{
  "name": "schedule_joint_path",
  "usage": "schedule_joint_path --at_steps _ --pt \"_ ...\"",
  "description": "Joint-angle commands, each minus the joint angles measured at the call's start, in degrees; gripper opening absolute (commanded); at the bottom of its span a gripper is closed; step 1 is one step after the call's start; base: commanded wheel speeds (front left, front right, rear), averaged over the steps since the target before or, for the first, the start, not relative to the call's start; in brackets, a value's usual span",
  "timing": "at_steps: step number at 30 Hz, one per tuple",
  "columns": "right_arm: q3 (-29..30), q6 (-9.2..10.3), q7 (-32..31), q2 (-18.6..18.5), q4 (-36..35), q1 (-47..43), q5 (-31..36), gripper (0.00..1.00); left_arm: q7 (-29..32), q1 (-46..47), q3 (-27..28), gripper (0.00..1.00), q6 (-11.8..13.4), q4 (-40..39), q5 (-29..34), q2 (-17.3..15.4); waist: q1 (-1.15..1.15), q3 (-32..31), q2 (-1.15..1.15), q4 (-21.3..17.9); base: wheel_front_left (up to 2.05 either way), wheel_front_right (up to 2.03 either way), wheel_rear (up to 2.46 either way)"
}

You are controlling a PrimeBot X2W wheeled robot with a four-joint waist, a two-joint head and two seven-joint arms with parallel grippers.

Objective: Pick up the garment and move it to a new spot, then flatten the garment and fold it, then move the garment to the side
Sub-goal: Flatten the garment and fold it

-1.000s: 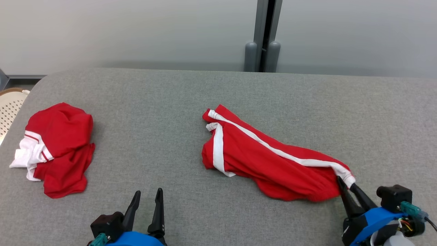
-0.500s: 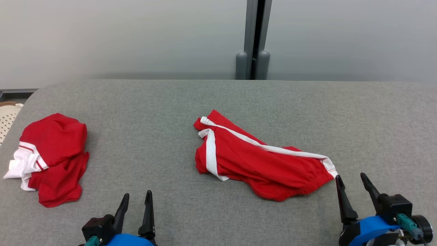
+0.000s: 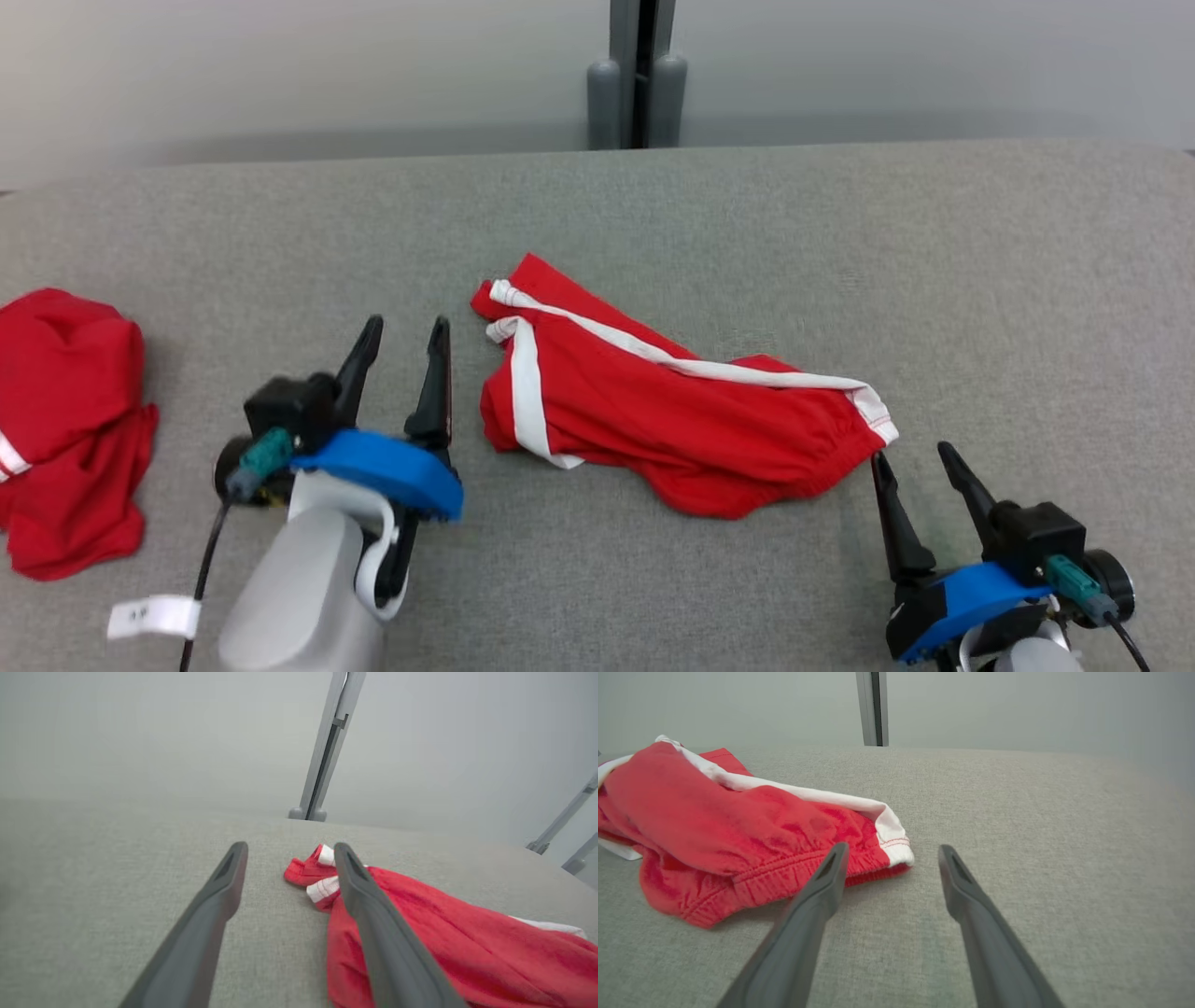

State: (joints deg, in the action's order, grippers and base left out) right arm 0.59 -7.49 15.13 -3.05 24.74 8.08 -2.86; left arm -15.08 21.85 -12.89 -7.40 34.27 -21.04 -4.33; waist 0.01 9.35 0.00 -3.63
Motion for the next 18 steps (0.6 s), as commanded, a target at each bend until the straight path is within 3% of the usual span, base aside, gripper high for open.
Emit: schedule_joint_path --at_steps 1,8,18 --pt "-0.4 0.00 0.0 0.1 0.0 0.9 -0.4 1.00 -0.1 3.3 -1.1 1.00 -0.1 1.4 -1.1 -0.7 -0.01 1.1 0.00 -0.1 0.00 0.00 0.00" --pt "-2.7 0.00 0.0 0.1 0.6 2.8 -2.7 1.00 7.9 16.9 -9.0 1.00 -0.1 11.2 -7.7 -2.7 -0.01 4.9 0.00 -2.4 0.00 0.00 0.00" --pt "-5.0 0.00 0.0 0.1 1.2 4.1 -4.7 1.00 16.2 23.6 -17.5 1.00 -0.1 16.2 -15.8 -4.0 -0.01 6.7 0.00 -4.1 0.00 0.00 0.00"
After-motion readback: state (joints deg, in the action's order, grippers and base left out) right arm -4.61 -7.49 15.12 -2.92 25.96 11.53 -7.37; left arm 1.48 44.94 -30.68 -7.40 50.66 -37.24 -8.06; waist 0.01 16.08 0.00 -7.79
